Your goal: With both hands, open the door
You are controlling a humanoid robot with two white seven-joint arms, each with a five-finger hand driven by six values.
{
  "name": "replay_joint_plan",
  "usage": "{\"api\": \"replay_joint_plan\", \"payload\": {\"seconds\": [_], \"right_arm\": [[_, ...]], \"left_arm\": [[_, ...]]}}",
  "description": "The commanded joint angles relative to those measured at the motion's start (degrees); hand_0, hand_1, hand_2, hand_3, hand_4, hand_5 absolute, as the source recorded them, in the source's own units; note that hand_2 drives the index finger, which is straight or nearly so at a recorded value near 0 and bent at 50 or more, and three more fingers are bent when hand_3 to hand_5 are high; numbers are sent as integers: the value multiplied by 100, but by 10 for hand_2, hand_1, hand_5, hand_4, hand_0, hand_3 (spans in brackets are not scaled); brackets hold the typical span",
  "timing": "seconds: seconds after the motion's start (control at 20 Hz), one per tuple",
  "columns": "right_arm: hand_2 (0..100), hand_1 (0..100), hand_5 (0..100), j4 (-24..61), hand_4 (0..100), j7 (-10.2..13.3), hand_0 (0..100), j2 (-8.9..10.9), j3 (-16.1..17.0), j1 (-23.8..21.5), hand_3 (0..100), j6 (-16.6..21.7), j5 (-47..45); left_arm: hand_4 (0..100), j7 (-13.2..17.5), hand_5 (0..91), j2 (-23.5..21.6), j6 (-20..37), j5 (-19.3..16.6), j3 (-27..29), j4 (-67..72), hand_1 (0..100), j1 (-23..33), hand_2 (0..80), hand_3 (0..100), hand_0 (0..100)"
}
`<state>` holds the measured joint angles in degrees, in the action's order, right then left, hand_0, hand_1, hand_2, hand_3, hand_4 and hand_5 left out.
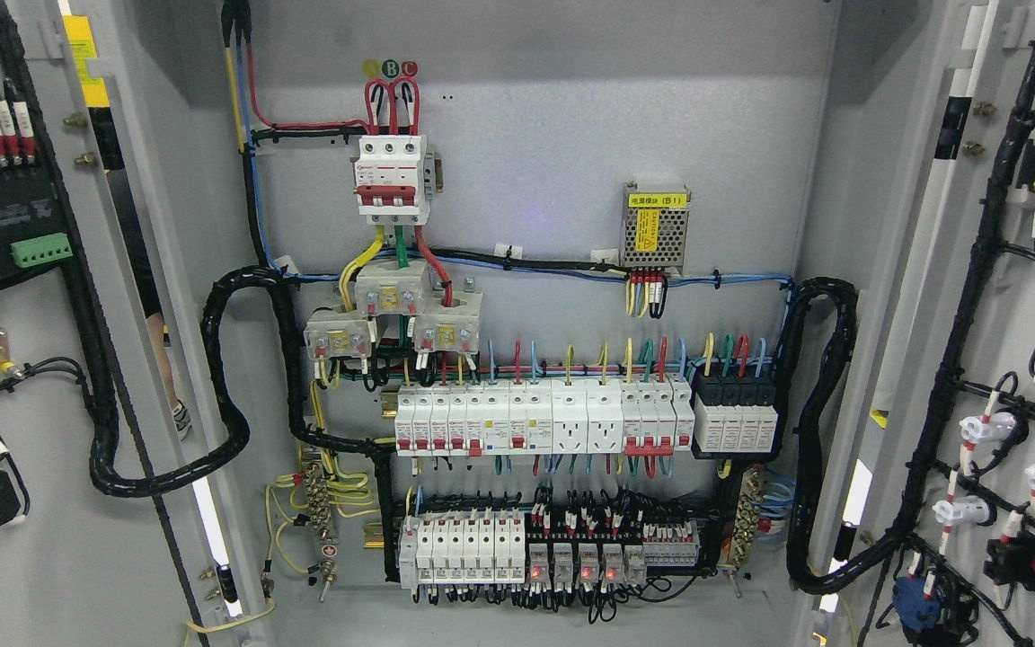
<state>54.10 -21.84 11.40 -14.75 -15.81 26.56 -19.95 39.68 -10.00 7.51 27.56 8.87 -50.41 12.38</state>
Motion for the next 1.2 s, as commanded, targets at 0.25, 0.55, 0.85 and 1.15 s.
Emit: {"api": "replay_joint_plan", "payload": {"seconds": [0.25,0.55,0.85,1.15], "right_arm": [[40,500,0,-4292,0,13,0,-885,-204,262,0,-362,185],[40,500,0,-4487,0,399,0,-885,77,394,0,-1487,211],[40,500,0,-4716,0,1241,0,-920,86,711,0,-2102,605],[40,500,0,-4724,0,1849,0,-920,77,860,0,-2340,756]], "left_arm": [[0,5,0,200,-13,-766,-939,4266,556,-210,0,0,120],[0,-1335,0,191,-13,-1104,-958,4558,556,-219,0,0,120],[0,-1946,0,244,-13,-1104,-958,4541,556,-245,0,0,120],[0,-1972,0,253,-48,-1113,-984,4523,556,-271,0,0,120]]}}
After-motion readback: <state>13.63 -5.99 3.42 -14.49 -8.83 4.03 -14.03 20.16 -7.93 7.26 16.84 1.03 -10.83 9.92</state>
